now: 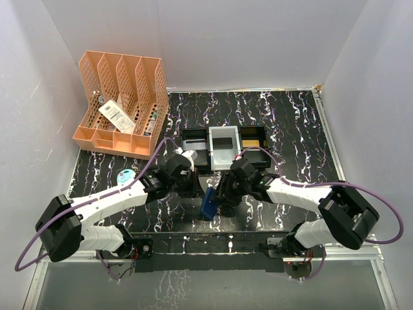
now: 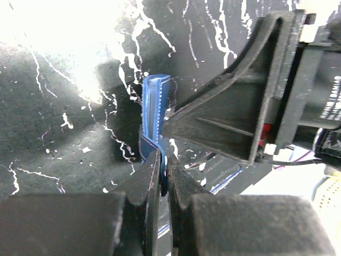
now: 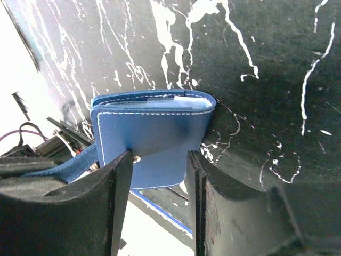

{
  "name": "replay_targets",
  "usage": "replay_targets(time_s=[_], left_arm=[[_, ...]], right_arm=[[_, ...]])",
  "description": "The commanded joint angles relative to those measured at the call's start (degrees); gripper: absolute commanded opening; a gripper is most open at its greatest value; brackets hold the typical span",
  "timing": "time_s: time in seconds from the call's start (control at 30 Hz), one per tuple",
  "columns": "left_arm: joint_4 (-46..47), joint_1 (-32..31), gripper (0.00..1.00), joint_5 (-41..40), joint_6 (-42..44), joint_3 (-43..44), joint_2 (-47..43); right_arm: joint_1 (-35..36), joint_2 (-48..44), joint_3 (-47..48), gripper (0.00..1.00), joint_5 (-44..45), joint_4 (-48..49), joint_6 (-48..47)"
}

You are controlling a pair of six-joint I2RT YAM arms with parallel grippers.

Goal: Take the credit cards out of the card holder

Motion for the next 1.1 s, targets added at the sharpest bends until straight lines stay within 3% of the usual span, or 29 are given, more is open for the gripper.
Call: replay_targets(time_s=[0.0, 0.43, 0.63, 0.93, 1.07], left_arm=[[1.76, -0.20, 0.00, 1.84, -1.22, 3.89, -2.98], [2.90, -0.37, 0.00, 2.15, -1.77, 3.57, -2.23], [2.55, -0.58, 0.00, 0.45, -2.44, 3.02, -2.67], [-8.09, -0.53, 0.00, -9.05, -3.56, 1.98, -3.75], [-9.00, -0.53, 0.00, -10.64, -6.67, -2.79, -7.65]], right_arm=[[-0.25, -0.06, 1.08, 0.42, 0.13, 4.24, 0.47], [-5.32, -2.73, -1.04, 0.44, -0.06, 2.85, -1.08], [-7.78, -7.82, -2.11, 0.48, 3.80, -0.52, -1.01], [-8.79, -14.55, -2.60, 0.58, 6.37, -0.64, -0.96], [-8.84, -17.89, -4.72, 0.73, 7.16, 2.85, 4.12]])
